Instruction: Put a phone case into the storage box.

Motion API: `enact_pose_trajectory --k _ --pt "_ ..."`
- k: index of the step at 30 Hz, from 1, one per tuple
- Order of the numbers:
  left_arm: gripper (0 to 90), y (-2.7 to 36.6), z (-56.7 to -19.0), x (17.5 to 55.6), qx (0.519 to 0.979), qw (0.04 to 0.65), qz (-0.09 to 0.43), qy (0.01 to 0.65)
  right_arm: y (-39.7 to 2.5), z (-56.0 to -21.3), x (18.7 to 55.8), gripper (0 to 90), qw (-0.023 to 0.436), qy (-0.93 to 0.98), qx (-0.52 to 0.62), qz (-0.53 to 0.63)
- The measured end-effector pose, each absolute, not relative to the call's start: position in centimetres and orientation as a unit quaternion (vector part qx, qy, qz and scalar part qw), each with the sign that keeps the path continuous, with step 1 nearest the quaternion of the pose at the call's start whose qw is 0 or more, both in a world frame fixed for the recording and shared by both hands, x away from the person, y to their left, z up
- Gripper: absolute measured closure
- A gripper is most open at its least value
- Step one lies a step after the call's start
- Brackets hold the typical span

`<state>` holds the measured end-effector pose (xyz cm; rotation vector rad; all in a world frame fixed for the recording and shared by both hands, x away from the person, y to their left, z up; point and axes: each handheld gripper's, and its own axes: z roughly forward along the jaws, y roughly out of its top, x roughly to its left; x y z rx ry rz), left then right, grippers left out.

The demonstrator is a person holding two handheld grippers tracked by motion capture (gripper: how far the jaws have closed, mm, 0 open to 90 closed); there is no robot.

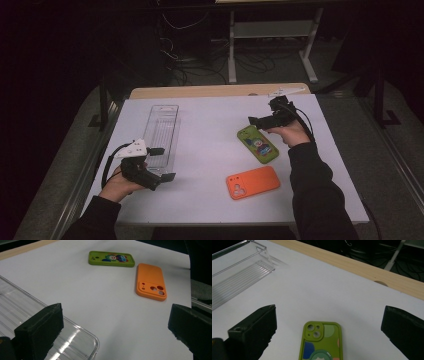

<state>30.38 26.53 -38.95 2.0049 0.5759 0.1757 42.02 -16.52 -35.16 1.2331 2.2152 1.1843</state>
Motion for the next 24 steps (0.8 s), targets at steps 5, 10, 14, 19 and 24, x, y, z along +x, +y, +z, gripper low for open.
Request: enact_pose_trajectory --k 5,10,14,19,24 --pt "0.0 26.5 -39.0 30.4 0.829 0.502 0.073 0.237 -16.4 -35.1 42.3 0.0 0.175 0.777 0.439 0.417" --pt "0.0 26.5 -39.0 30.3 0.829 0.502 0.073 0.237 -16.2 -35.5 42.4 0.0 0.175 0.782 0.450 0.394" --pt "0.0 26.5 -38.9 30.3 0.830 0.500 0.073 0.238 -16.1 -35.6 42.6 0.0 0.170 0.793 0.452 0.372" --pt "0.0 26.5 -39.0 30.3 0.830 0.500 0.074 0.237 -15.8 -35.9 42.5 0.0 0.167 0.800 0.457 0.352" --pt "0.0 26.5 -38.9 30.3 0.831 0.498 0.075 0.236 -15.6 -36.5 42.6 0.0 0.154 0.813 0.459 0.323"
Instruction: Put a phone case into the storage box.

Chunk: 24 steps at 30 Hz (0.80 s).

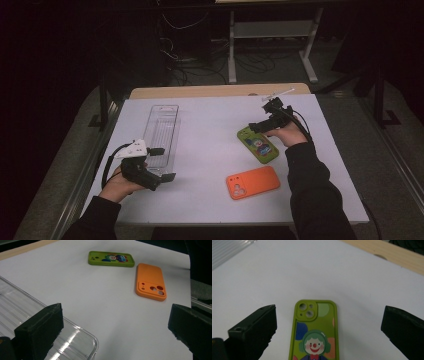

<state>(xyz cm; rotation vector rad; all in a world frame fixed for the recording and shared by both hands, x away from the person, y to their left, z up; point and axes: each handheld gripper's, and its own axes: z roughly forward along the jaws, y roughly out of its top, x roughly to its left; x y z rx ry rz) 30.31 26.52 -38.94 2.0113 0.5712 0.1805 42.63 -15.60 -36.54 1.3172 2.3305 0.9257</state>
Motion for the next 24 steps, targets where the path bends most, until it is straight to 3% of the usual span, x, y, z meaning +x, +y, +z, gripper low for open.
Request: enact_pose_trajectory --k 24 --pt "0.0 26.4 -39.1 30.3 0.830 0.500 0.071 0.238 -14.6 -39.8 42.9 0.0 0.094 0.853 0.466 0.217"
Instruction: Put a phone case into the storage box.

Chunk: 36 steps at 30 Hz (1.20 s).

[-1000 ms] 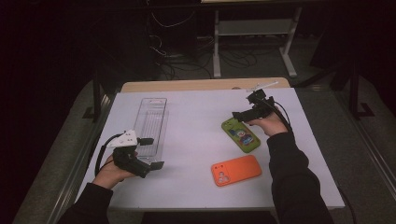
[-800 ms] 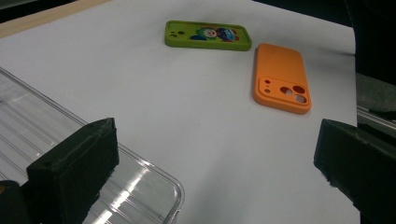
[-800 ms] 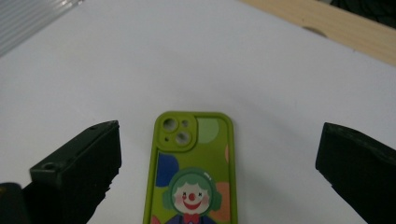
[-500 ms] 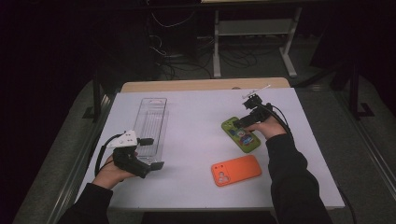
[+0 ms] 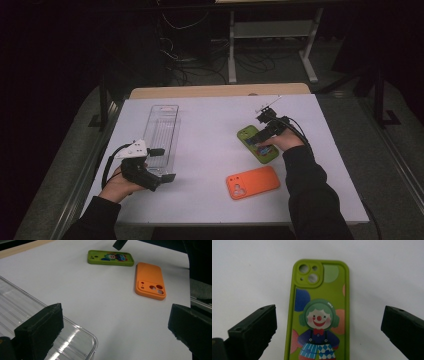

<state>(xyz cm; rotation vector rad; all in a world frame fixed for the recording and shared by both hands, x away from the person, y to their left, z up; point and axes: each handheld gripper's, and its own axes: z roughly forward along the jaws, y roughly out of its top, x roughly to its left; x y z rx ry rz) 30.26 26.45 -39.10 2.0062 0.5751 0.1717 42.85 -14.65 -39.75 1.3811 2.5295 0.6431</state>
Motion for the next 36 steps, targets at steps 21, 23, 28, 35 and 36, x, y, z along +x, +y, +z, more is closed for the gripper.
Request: enact_pose_trajectory --k 21,23,28,35,36 --pt "0.0 26.4 -39.1 30.3 0.832 0.497 0.073 0.234 -14.1 -42.1 42.8 0.0 0.053 0.870 0.463 0.162" --pt "0.0 26.4 -39.1 30.3 0.833 0.497 0.072 0.234 -14.1 -42.2 42.8 0.7 0.052 0.870 0.464 0.159" --pt "0.0 26.4 -39.1 30.3 0.832 0.497 0.071 0.236 -14.0 -42.6 42.7 0.9 0.044 0.871 0.465 0.150" --pt "0.0 26.3 -39.2 30.3 0.830 0.500 0.069 0.236 -13.9 -43.0 42.7 5.6 0.042 0.874 0.465 0.139" --pt "0.0 26.3 -39.2 30.3 0.830 0.500 0.068 0.237 -13.9 -43.0 42.7 5.8 0.042 0.874 0.464 0.137"
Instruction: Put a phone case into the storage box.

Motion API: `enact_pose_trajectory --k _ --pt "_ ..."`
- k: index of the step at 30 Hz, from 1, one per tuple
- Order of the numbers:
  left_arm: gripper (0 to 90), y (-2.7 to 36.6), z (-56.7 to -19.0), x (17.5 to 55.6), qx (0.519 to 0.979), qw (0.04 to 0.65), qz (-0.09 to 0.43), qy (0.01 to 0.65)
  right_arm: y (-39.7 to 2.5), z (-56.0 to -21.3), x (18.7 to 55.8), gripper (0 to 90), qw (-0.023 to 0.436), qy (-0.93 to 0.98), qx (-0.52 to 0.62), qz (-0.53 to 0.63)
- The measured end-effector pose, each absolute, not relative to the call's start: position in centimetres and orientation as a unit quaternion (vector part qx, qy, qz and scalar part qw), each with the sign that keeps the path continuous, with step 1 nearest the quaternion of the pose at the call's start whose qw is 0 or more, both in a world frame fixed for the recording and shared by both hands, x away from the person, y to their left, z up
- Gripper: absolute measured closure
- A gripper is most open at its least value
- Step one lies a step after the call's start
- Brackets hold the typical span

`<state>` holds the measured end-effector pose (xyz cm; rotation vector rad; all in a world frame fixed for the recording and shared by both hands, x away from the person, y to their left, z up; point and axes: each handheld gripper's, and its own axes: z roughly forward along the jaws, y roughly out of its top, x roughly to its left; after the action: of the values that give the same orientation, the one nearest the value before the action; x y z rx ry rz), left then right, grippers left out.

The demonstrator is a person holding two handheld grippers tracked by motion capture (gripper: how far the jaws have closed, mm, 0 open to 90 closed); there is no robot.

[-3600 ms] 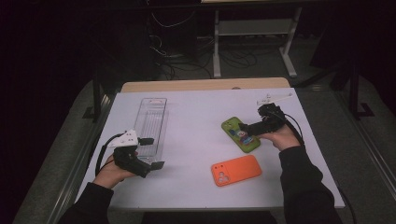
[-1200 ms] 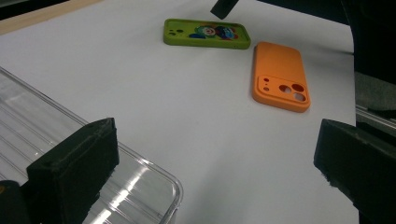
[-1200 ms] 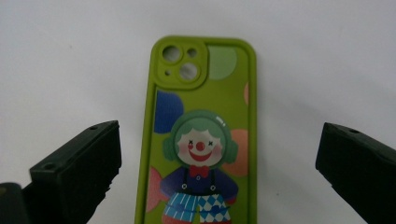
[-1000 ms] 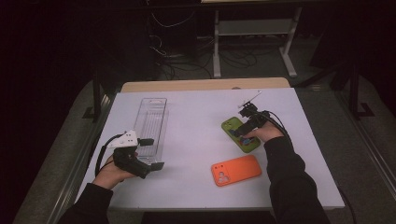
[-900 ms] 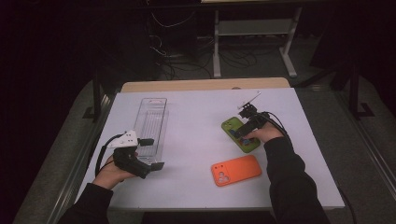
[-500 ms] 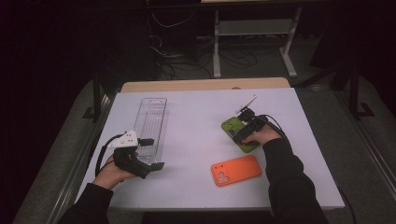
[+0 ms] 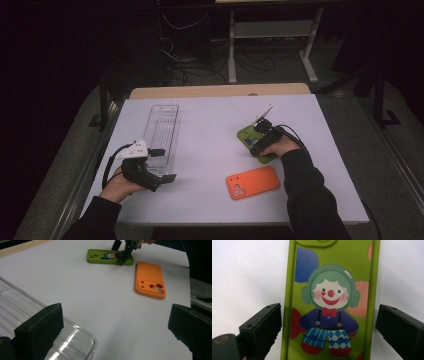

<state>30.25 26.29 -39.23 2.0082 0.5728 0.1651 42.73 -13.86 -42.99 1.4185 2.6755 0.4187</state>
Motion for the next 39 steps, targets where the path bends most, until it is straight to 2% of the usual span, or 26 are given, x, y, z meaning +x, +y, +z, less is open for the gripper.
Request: enact_pose_trajectory --k 9,28,35,39 --pt "0.0 26.3 -39.2 30.2 0.832 0.499 0.069 0.234 -13.9 -43.0 42.7 13.9 0.044 0.876 0.464 0.127" --pt "0.0 26.3 -39.3 30.3 0.832 0.496 0.069 0.237 -14.0 -43.0 42.4 15.6 0.050 0.874 0.465 0.131" --pt "0.0 26.5 -39.1 30.7 0.840 0.486 0.076 0.229 -14.7 -42.6 42.2 15.6 0.041 0.874 0.454 0.167" --pt "0.0 26.4 -39.0 30.9 0.832 0.494 0.067 0.244 -15.3 -42.2 42.3 15.6 0.040 0.876 0.446 0.180"
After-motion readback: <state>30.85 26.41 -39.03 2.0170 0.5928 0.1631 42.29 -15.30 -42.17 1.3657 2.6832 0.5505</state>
